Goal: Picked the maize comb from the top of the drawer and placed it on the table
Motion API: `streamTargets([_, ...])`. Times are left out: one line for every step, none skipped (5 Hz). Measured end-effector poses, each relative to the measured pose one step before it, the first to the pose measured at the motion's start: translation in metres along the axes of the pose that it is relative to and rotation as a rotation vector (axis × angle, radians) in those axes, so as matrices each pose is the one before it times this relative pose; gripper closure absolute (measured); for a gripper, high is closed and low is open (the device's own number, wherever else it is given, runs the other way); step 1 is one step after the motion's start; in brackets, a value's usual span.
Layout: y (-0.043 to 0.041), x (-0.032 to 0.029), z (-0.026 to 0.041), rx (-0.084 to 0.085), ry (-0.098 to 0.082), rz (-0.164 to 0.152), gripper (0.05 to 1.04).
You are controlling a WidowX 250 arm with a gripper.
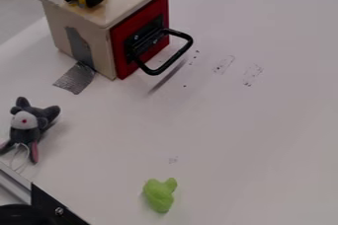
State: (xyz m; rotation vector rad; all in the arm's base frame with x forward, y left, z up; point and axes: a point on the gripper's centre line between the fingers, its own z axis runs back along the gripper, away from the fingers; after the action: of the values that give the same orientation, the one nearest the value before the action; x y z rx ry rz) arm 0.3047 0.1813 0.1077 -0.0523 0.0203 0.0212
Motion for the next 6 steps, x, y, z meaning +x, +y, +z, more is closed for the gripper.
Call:
streamTargets([-0.00047, 0.002, 0.00136, 0.0234, 0.0054, -0.0178, 0.519])
streamTargets([-0.01494, 0.02754, 0.01273, 0.0328, -0.03, -0.0676, 0.519])
streamTargets([-0.01922, 0.03551, 0.0033, 0.0017, -0.0269, -0.0872, 0.519])
streamTargets([-0.02211, 0.03529, -0.00595, -0.0413, -0.0453, -0.0846, 0.519])
streamTargets([-0.00696, 0.03032, -0.01313, -0.0121, -0.0555, -0.0077, 0.52])
streamTargets([-0.00774, 0.01418, -0.0462, -0.0305, 0.0488, 0.0163, 0.52])
